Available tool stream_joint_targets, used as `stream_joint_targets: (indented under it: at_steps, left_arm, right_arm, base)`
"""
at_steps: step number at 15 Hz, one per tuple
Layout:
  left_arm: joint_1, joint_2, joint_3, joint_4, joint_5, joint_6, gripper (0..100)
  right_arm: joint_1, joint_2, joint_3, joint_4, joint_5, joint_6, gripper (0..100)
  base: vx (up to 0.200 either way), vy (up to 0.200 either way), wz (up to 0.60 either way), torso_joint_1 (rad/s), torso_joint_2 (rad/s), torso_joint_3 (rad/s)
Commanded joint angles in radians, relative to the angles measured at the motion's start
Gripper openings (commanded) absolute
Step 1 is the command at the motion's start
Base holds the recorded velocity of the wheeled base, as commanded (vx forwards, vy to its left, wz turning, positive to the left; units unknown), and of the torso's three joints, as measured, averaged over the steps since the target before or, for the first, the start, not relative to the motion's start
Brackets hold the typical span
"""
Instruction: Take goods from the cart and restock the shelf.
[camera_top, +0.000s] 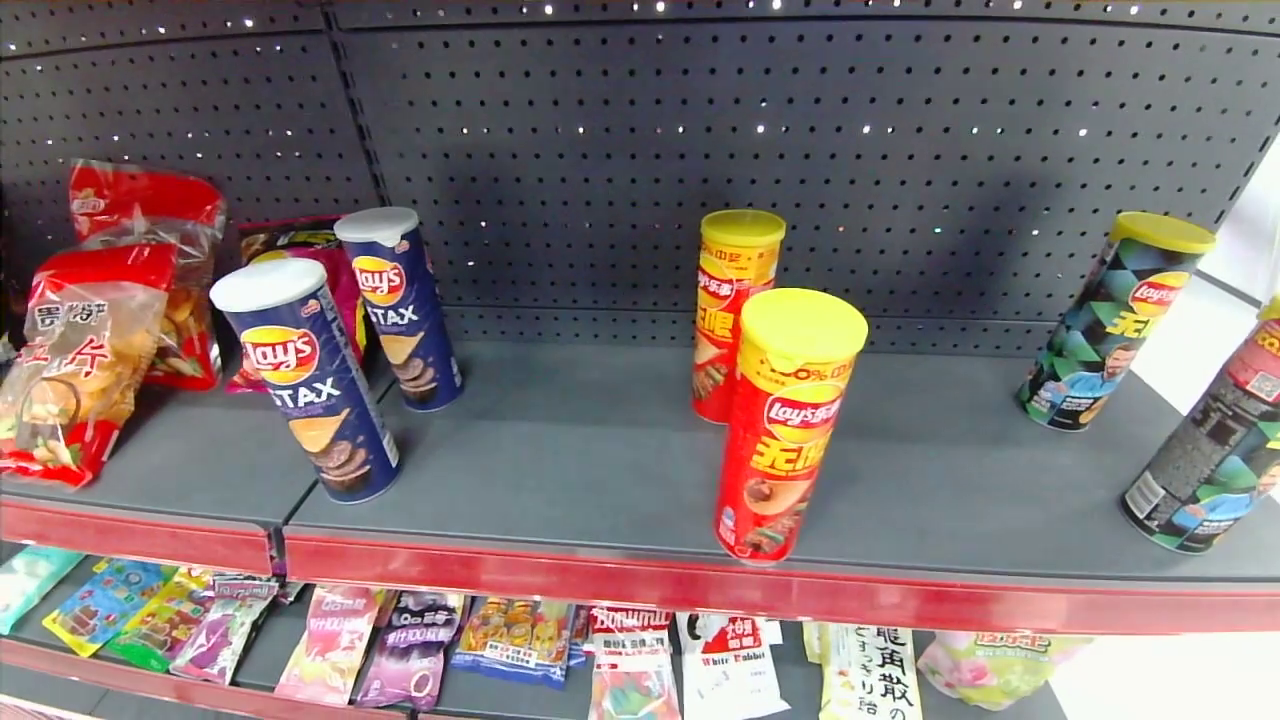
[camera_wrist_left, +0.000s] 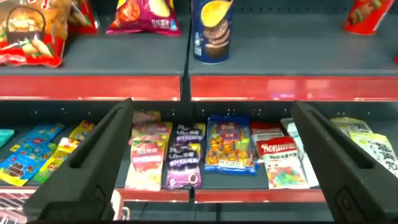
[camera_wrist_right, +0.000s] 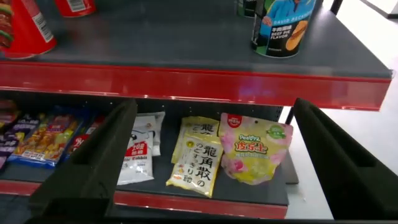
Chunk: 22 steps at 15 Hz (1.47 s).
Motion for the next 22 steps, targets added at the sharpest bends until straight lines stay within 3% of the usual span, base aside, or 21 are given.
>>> stream_joint_targets:
  at_steps: [1,4,7,8,10,13,16,22]
  left_arm:
    - [0.001,-0.039,0.014,0.003,0.000,0.001,100]
    - [-0.002,-0.053,0.029,0.007,-0.003,0.014,100]
    - [-0.022,-0.100,0.111,0.007,-0.006,0.008,100]
    - [-0.022,-0.100,0.112,0.000,-0.008,-0.005,100]
    - [-0.022,-0.100,0.114,-0.002,-0.002,-0.025,100]
    - [-0.022,-0.100,0.114,-0.002,-0.002,-0.038,100]
    - [-0.022,-0.100,0.114,-0.002,-0.002,-0.031,100]
    - [-0.024,-0.100,0.114,-0.002,-0.002,-0.028,100]
  right_arm:
    - [0.001,0.000,0.000,0.000,0.001,-0.002,100]
    - [0.001,0.000,0.000,0.000,0.007,0.004,100]
    - [0.024,0.169,-0.247,-0.023,0.104,0.082,100]
    - [0.039,0.239,-0.331,-0.022,0.156,0.061,100]
    - [0.045,0.345,-0.351,-0.023,0.256,-0.083,100]
    - [0.110,0.549,-0.411,-0.032,0.334,-0.163,100]
    - [0.234,0.686,-0.417,-0.036,0.322,-0.188,100]
    - [0.278,0.925,-0.434,-0.143,0.294,-0.212,100]
  base:
    - [0.000,0.000,0.00,0.000,0.00,0.000]
    - [0.000,0.000,0.00,0.000,0.00,0.000]
    - [0.000,0.000,0.00,0.000,0.00,0.000]
    - [0.000,0.000,0.00,0.000,0.00,0.000]
    - [0.000,0.000,0.00,0.000,0.00,0.000]
    - [0.000,0.000,0.00,0.000,0.00,0.000]
    - [0.000,0.000,0.00,0.000,0.00,0.000]
    - [0.000,0.000,0.00,0.000,0.00,0.000]
